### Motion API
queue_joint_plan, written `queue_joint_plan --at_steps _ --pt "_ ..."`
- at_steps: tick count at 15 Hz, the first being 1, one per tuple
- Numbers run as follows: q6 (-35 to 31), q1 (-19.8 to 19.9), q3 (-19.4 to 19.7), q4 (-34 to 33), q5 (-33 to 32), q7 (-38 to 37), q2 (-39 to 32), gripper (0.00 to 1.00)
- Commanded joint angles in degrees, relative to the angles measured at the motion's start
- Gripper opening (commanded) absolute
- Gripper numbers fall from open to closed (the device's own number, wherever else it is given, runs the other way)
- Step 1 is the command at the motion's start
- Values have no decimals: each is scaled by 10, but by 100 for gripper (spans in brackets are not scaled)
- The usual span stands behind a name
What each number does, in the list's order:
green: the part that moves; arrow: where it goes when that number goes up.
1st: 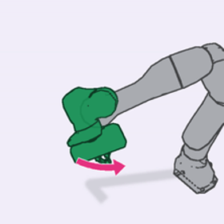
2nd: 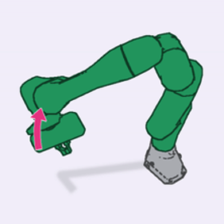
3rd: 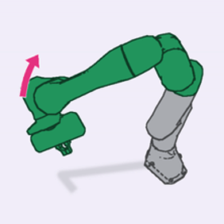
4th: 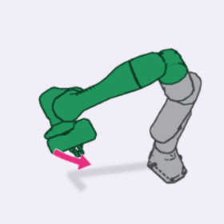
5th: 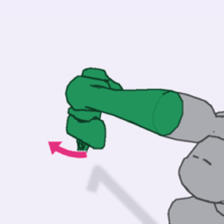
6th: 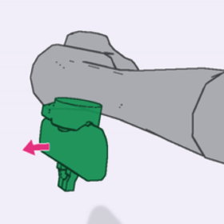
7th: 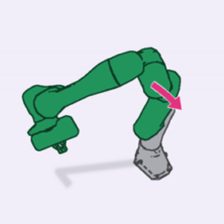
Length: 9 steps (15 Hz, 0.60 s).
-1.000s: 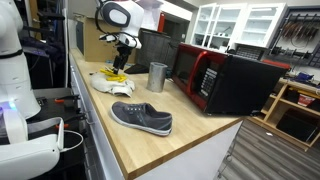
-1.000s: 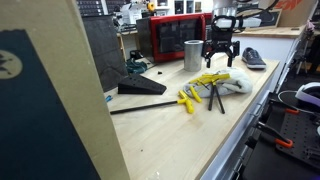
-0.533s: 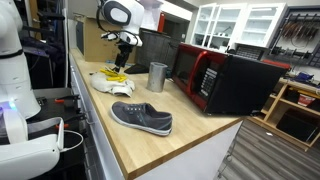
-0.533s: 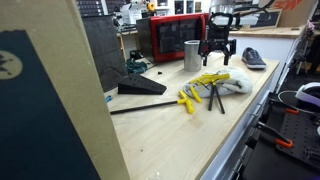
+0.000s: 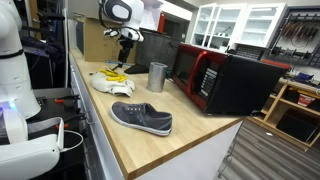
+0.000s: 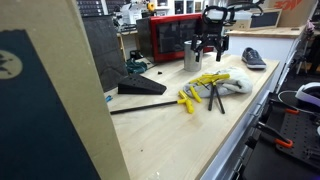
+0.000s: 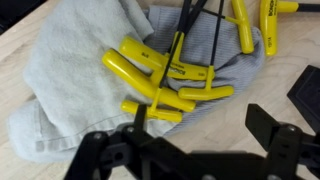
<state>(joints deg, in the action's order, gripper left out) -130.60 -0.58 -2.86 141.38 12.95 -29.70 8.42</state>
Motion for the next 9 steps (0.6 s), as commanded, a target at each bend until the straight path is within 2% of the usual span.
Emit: queue_joint_plan --at_steps 1,9 --pt "10 -8 -12 -39 -4 -7 -14 100" --pt "3 -25 -31 -83 -24 -8 -76 100"
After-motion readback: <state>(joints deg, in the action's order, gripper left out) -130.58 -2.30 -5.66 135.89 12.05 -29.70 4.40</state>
